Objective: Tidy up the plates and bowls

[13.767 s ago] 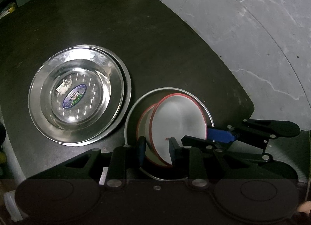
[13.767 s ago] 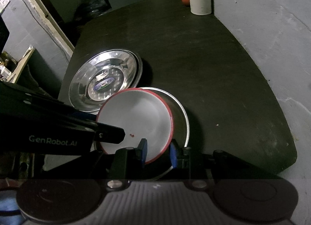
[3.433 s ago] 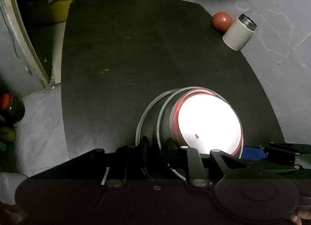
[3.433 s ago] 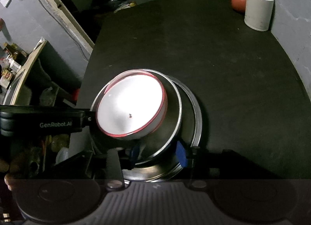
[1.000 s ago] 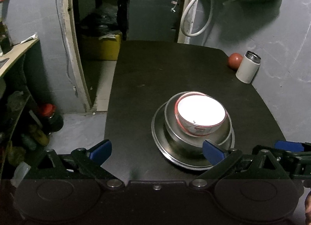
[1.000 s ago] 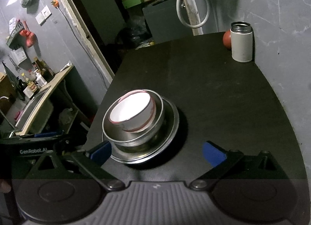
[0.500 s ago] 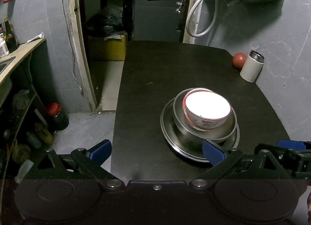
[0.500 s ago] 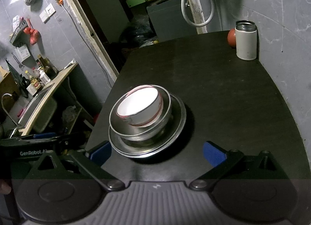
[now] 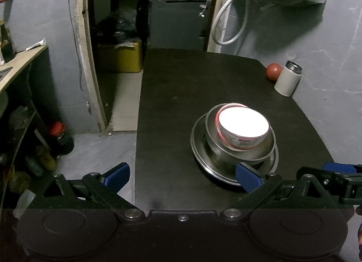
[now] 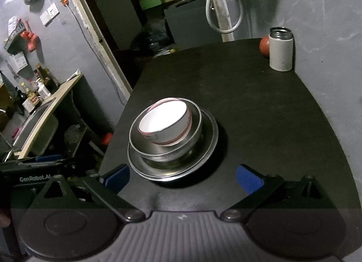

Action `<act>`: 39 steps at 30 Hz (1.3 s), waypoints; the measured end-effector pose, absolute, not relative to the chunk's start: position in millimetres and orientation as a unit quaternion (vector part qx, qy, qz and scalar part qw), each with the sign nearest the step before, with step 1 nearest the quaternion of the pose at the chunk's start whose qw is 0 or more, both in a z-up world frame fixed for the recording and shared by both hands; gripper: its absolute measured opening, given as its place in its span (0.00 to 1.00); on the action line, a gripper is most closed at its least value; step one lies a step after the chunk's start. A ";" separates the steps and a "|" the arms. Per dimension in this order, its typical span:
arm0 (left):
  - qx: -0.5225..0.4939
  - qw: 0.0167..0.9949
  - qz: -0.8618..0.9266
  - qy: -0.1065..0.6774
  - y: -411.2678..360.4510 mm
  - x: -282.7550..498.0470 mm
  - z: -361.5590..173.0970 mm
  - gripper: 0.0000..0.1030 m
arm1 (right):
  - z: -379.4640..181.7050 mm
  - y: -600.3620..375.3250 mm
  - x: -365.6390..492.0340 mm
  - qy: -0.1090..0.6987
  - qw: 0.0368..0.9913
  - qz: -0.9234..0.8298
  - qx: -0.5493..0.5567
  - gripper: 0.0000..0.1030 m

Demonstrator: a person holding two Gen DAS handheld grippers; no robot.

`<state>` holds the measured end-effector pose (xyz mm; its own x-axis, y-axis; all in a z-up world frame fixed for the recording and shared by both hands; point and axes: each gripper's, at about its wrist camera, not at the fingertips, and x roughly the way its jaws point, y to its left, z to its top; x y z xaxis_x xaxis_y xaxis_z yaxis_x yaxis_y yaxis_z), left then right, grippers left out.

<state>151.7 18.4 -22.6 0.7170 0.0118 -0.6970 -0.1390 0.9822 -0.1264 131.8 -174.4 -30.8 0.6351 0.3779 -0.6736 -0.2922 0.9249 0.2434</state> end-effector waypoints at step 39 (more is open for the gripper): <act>-0.070 0.937 -0.031 0.342 51.3 71.0 -26.1 0.97 | -27.2 -138.8 8.2 0.329 0.939 0.092 0.050 1.00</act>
<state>71.0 51.3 -26.1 0.7646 -0.1062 -0.6357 0.0110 0.9883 -0.1519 8.2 -138.8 -27.2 0.7668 0.2063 -0.6078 -0.1405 0.9779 0.1547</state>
